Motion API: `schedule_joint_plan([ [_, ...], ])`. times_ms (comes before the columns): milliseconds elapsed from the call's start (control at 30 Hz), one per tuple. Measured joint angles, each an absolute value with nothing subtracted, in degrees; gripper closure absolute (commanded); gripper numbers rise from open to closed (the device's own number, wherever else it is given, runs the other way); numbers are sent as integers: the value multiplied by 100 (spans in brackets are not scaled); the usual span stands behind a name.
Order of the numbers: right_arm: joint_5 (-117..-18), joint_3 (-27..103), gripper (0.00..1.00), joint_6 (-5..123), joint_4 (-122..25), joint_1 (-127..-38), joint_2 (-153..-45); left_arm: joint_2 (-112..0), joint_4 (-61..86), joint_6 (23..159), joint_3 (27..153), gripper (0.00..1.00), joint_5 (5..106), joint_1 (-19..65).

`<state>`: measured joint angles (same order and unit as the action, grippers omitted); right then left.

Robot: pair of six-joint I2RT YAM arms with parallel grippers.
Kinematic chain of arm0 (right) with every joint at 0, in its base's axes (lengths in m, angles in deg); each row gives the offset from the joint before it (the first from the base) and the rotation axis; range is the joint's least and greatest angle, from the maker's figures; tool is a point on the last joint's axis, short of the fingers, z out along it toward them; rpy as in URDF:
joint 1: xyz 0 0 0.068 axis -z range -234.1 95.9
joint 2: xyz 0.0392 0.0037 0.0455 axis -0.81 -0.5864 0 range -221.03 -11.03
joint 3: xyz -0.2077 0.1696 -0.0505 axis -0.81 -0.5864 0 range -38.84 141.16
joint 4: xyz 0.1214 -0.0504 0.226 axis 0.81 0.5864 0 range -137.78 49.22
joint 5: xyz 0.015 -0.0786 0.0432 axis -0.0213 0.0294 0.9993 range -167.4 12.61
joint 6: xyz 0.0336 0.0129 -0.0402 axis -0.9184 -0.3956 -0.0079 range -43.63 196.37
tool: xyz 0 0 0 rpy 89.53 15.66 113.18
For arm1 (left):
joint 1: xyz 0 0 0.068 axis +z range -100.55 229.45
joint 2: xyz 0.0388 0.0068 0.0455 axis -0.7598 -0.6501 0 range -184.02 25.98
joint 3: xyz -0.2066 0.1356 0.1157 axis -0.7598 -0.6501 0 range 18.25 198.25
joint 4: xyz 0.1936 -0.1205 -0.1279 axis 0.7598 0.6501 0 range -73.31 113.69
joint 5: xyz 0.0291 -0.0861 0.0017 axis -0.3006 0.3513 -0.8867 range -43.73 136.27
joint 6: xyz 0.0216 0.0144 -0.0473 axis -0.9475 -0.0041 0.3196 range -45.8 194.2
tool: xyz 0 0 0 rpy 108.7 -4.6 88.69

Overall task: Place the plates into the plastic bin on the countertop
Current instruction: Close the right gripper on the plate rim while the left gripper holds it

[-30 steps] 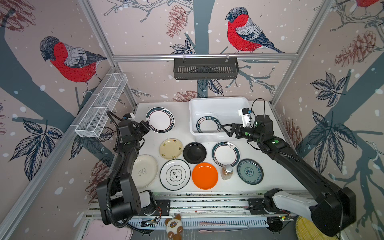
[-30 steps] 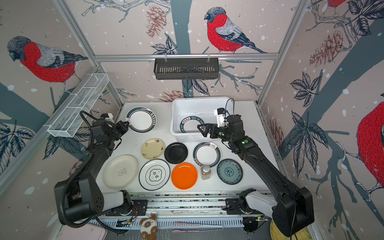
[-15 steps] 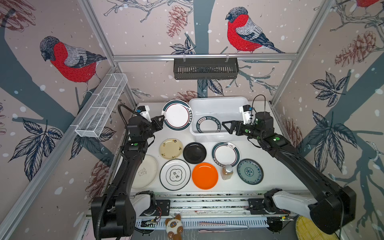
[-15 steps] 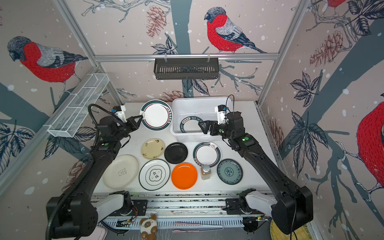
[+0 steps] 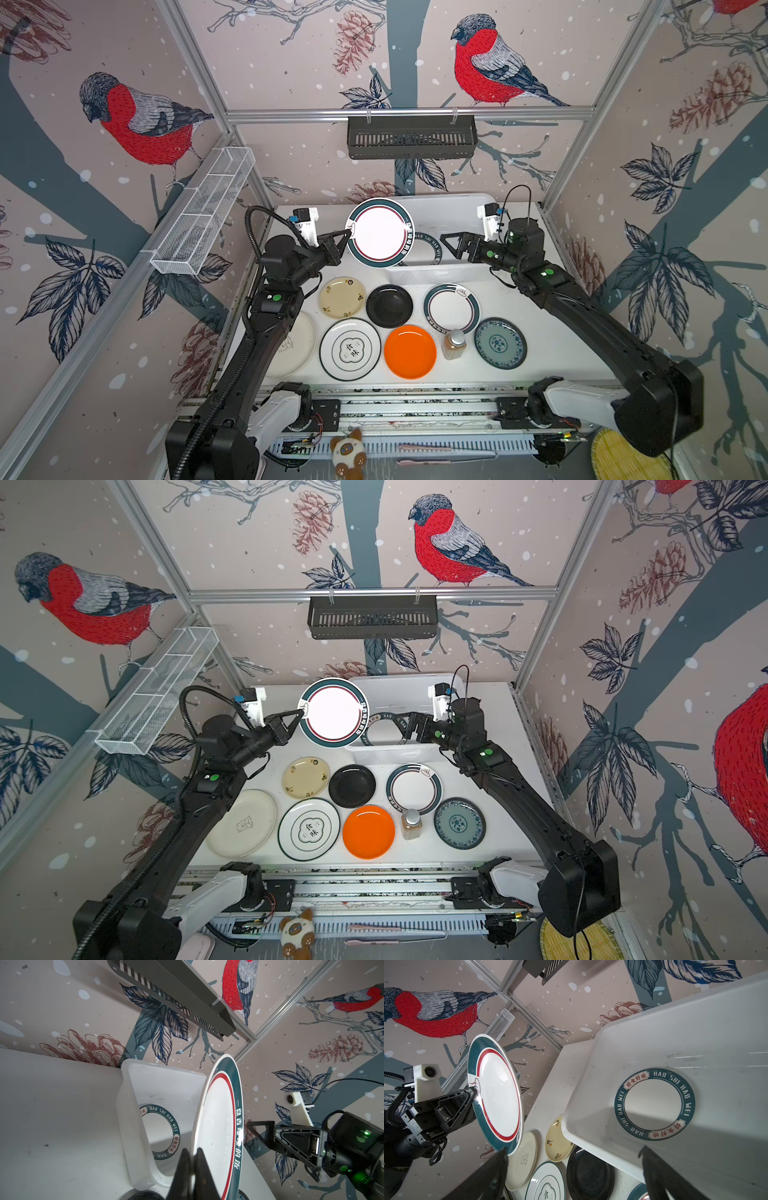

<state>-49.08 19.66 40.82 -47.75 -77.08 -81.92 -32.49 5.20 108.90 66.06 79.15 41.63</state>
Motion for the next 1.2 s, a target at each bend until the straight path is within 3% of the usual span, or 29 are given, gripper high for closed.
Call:
schedule_joint_plan([
  [233,-4672,2004,1,3885,-5173,-7888,-8256,-3396,243,11034,6613,100,7946,3704],
  [367,-4613,2032,8,3859,-5378,-8010,-8454,-3590,239,11061,6742,100,7944,3521],
  [800,-4595,2135,53,3861,-5560,-8180,-8625,-3903,-192,11229,6790,100,7946,3060],
  [900,-4595,2170,74,3859,-5560,-8191,-8688,-3960,-207,11262,6785,100,7939,3053],
  [967,-4600,2194,94,3850,-5557,-8196,-8719,-4006,-205,11268,6785,100,7913,3053],
  [1033,-4449,2235,98,3747,-5684,-8194,-8721,-4047,-65,11275,6772,100,7727,3071],
  [1100,-4442,2251,99,3717,-5686,-8198,-8723,-4056,-57,11218,6770,70,7612,3071],
  [1133,-4440,2255,100,3719,-5693,-8191,-8728,-4058,-57,11165,6772,60,7588,3071],
  [1200,-4595,2259,100,3760,-5641,-8215,-8717,-4060,-43,11126,6772,54,7596,3057],
])
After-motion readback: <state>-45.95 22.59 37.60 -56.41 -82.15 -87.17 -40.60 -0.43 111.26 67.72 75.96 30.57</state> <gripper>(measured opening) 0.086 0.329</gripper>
